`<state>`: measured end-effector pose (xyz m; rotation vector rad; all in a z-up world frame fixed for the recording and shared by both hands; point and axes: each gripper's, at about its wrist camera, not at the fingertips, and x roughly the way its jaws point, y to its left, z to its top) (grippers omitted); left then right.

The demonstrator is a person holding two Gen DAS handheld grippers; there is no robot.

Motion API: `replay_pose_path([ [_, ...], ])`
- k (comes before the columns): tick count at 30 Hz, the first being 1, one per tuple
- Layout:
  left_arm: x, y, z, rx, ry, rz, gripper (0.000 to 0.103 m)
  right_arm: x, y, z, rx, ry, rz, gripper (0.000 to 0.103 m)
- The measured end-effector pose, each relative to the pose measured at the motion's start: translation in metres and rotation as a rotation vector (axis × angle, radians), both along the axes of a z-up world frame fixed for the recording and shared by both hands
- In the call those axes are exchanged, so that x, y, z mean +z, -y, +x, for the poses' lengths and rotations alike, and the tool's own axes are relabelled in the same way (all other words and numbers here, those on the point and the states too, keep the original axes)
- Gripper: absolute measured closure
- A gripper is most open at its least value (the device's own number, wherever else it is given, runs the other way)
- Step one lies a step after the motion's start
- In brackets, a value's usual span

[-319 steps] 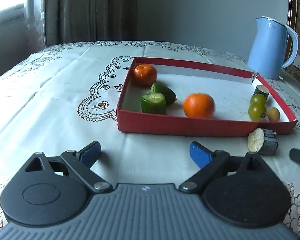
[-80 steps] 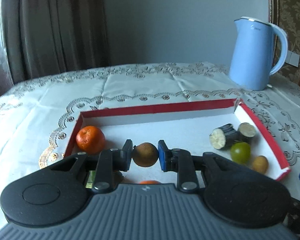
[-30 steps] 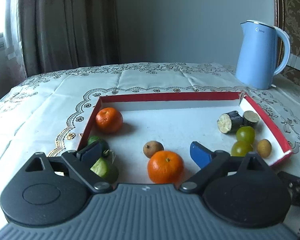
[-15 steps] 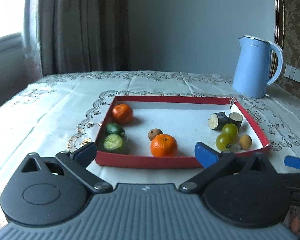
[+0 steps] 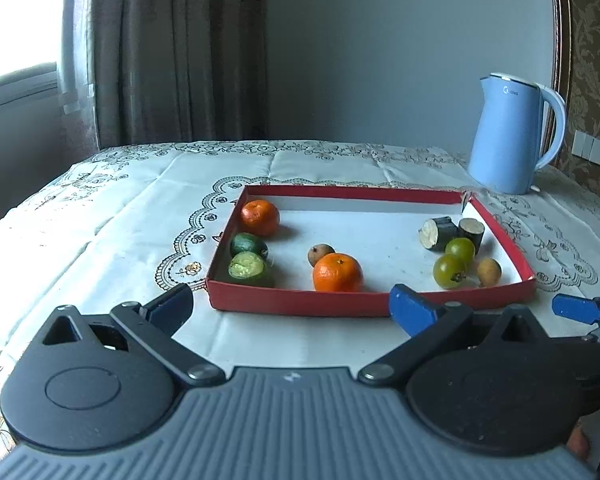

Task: Organize fruits

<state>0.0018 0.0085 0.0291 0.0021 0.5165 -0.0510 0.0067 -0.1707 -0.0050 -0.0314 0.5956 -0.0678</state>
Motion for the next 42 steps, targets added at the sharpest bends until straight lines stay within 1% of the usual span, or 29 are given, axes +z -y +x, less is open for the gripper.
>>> replay_pose_path([
  [3, 0.000, 0.003, -0.001, -0.014, -0.009, 0.018, 0.000, 0.000, -0.004, 0.001, -0.004, 0.004, -0.017, 0.004],
  [6, -0.002, 0.005, -0.001, -0.021, -0.016, 0.028, 0.000, 0.000, -0.004, 0.002, -0.003, -0.001, -0.012, 0.004],
  [9, -0.004, 0.007, 0.000, -0.030, -0.037, 0.021, 0.000, -0.001, -0.005, 0.003, -0.007, -0.005, -0.015, 0.004],
  [15, -0.006, 0.006, 0.001, -0.016, -0.053, 0.015, 0.000, -0.003, -0.002, 0.005, -0.014, -0.011, -0.007, 0.004],
  [18, -0.006, 0.006, 0.001, -0.005, -0.047, 0.022, 0.000, -0.004, 0.000, 0.006, -0.027, -0.013, -0.006, 0.004],
  [42, -0.007, 0.011, 0.000, -0.010, -0.030, 0.057, 0.000, -0.006, 0.006, 0.009, -0.051, -0.016, 0.014, 0.004],
])
